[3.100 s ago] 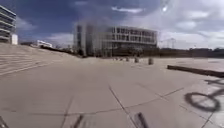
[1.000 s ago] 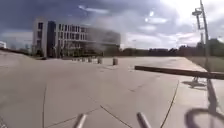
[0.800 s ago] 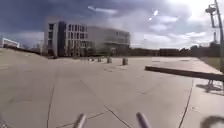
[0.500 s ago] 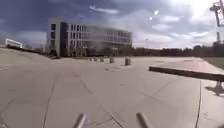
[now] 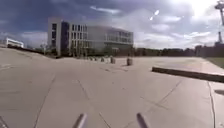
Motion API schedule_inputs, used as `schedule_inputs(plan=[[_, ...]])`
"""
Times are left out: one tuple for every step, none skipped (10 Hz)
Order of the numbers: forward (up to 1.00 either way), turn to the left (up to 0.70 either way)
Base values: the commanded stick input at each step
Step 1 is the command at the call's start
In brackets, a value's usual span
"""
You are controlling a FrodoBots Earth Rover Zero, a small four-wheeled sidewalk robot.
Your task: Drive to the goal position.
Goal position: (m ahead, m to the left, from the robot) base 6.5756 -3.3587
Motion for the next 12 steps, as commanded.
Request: schedule_inputs(plan=[[0.5, 0.0], [0.5, 0.0], [0.5, 0.0], [0.5, 0.0], [0.5, 0.0], [0.5, 0.0], [0.5, 0.0], [0.5, 0.0], [0.5, 0.0], [0.5, 0.0], [0.5, 0.0], [0.5, 0.0]])
